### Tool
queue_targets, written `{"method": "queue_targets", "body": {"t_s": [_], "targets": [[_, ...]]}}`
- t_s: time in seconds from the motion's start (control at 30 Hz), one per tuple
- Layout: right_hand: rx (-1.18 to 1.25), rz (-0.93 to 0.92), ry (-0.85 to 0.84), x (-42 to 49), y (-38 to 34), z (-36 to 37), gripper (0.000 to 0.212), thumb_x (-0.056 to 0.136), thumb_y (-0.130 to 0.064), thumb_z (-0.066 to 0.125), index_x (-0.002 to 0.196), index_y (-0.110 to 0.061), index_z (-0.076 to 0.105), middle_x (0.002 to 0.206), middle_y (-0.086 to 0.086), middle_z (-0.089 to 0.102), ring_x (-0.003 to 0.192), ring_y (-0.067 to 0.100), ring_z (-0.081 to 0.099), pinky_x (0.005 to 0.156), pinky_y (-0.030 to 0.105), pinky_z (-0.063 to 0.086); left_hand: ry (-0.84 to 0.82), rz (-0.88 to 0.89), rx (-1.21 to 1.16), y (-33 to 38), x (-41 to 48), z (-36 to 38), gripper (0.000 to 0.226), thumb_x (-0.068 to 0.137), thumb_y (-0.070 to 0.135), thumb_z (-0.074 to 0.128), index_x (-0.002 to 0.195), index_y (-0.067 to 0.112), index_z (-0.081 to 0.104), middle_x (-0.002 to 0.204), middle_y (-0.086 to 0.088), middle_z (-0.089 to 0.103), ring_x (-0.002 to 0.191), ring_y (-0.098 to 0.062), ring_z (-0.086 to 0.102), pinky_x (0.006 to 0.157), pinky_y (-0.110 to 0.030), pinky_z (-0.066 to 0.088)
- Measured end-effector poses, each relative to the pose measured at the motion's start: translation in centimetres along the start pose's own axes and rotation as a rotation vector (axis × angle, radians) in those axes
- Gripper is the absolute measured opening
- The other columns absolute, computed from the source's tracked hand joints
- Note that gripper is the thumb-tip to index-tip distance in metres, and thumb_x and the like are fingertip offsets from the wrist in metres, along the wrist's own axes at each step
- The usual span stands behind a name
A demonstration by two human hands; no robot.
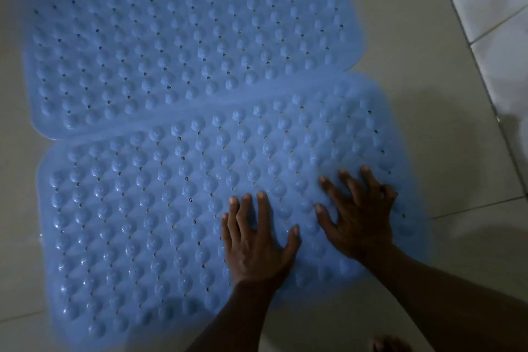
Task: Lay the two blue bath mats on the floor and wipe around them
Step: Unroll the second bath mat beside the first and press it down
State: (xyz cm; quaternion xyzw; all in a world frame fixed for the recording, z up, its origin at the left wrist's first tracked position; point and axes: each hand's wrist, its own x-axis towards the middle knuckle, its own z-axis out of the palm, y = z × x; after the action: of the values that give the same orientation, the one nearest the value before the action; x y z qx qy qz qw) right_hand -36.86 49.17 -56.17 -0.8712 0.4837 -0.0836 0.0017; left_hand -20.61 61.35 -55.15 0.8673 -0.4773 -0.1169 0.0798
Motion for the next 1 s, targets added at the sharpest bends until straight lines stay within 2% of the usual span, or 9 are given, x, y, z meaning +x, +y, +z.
{"method": "queue_targets", "body": {"t_s": [0.27, 0.5, 0.63, 0.7, 0.83, 0.93, 1.0], "targets": [[0.021, -0.007, -0.044, 0.4, -0.1, -0.1, 0.056, 0.08, -0.053, 0.062, 0.129, -0.027, 0.068, 0.128, 0.012, 0.065, 0.128, 0.047, 0.049, 0.094, 0.057, 0.036, -0.099, -0.019, 0.08, 0.0, 0.1, 0.0, 0.095, 0.081, 0.074, 0.05, 0.154, 0.015, 0.037, 0.155, -0.019, 0.042, 0.15, -0.039, 0.025, 0.119, -0.052, 0.015], [0.052, -0.009, -0.016, 0.3, -0.1, -0.6, 0.058, 0.078, -0.052, 0.062, 0.131, -0.026, 0.065, 0.13, 0.011, 0.062, 0.131, 0.044, 0.047, 0.097, 0.056, 0.034, -0.057, 0.026, 0.024, -0.2, -0.2, 0.0, 0.093, 0.082, 0.071, 0.051, 0.155, 0.014, 0.038, 0.156, -0.017, 0.043, 0.15, -0.038, 0.026, 0.121, -0.052, 0.012], [0.026, 0.02, -0.037, 0.2, -0.5, -0.6, 0.061, 0.081, -0.054, 0.052, 0.133, -0.025, 0.062, 0.132, 0.011, 0.059, 0.132, 0.041, 0.045, 0.099, 0.054, 0.033, -0.002, 0.076, -0.064, -0.6, -0.5, -0.3, 0.082, 0.089, 0.065, 0.05, 0.154, 0.015, 0.041, 0.156, -0.015, 0.043, 0.151, -0.037, 0.028, 0.122, -0.051, 0.013], [-0.004, 0.019, -0.053, 0.0, -0.7, -1.0, 0.061, 0.085, -0.054, 0.047, 0.137, -0.023, 0.059, 0.135, 0.011, 0.057, 0.135, 0.039, 0.045, 0.101, 0.054, 0.033, 0.03, 0.12, -0.105, -1.7, -0.9, -0.6, 0.075, 0.093, 0.059, 0.049, 0.155, 0.018, 0.041, 0.158, -0.013, 0.042, 0.152, -0.035, 0.027, 0.122, -0.051, 0.018], [0.066, -0.088, -0.04, -1.4, -5.4, -1.7, 0.06, 0.093, -0.048, 0.041, 0.141, -0.015, 0.055, 0.141, 0.014, 0.057, 0.138, 0.036, 0.047, 0.104, 0.054, 0.036, 0.047, 0.025, -0.094, -9.4, -3.9, -2.8, 0.07, 0.098, 0.058, 0.039, 0.159, 0.026, 0.031, 0.168, -0.01, 0.024, 0.157, -0.032, 0.013, 0.124, -0.053, 0.018], [0.212, -0.213, -0.086, -2.1, -13.8, -1.7, 0.064, 0.09, -0.049, 0.043, 0.142, -0.015, 0.055, 0.144, 0.015, 0.057, 0.14, 0.035, 0.047, 0.107, 0.057, 0.04, 0.066, -0.009, -0.011, -18.6, -5.2, -4.7, 0.071, 0.098, 0.06, 0.032, 0.161, 0.027, 0.025, 0.17, -0.007, 0.015, 0.157, -0.031, 0.009, 0.124, -0.055, 0.02], [0.262, -0.325, -0.134, -2.0, -19.4, -1.1, 0.066, 0.09, -0.052, 0.045, 0.147, -0.018, 0.05, 0.152, 0.01, 0.051, 0.147, 0.031, 0.038, 0.112, 0.057, 0.035, 0.057, -0.058, 0.02, -23.5, -5.0, -6.2, 0.075, 0.097, 0.063, 0.026, 0.163, 0.027, 0.016, 0.171, -0.006, 0.007, 0.157, -0.03, 0.002, 0.125, -0.053, 0.014]]}}
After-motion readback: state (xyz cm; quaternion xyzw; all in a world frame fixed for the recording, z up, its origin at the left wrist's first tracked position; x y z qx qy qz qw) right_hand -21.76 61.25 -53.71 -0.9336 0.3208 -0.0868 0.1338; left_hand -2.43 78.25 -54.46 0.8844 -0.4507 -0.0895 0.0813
